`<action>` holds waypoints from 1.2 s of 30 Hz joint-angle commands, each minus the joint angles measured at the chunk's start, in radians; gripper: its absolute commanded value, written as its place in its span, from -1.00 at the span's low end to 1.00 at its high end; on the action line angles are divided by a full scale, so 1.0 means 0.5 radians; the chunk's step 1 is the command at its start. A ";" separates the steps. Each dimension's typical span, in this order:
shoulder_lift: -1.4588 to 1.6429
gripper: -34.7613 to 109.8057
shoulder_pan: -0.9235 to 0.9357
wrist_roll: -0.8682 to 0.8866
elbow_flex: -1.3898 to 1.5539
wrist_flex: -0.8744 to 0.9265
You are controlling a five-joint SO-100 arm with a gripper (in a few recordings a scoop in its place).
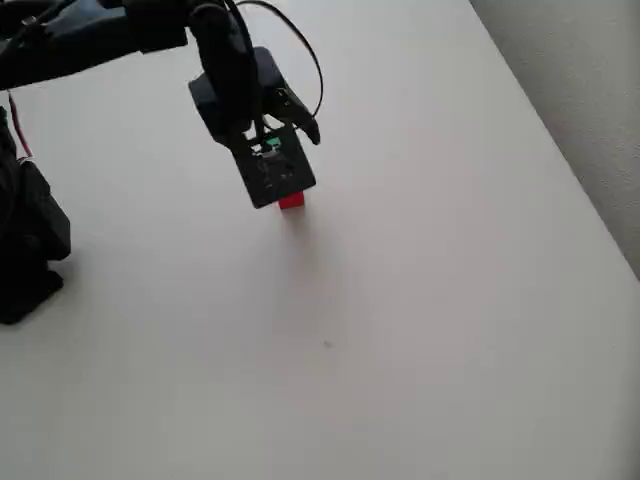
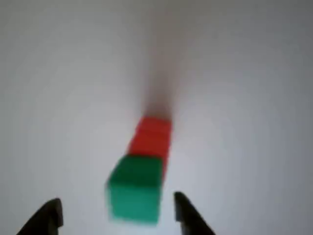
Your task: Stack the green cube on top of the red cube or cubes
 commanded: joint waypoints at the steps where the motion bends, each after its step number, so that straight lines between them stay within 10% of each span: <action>1: 0.430 -0.14 -0.034 -0.012 -0.123 0.098; 19: 1.473 -0.18 -0.092 -0.028 -0.003 0.439; 36: 2.715 -0.54 0.058 -0.147 1.365 0.126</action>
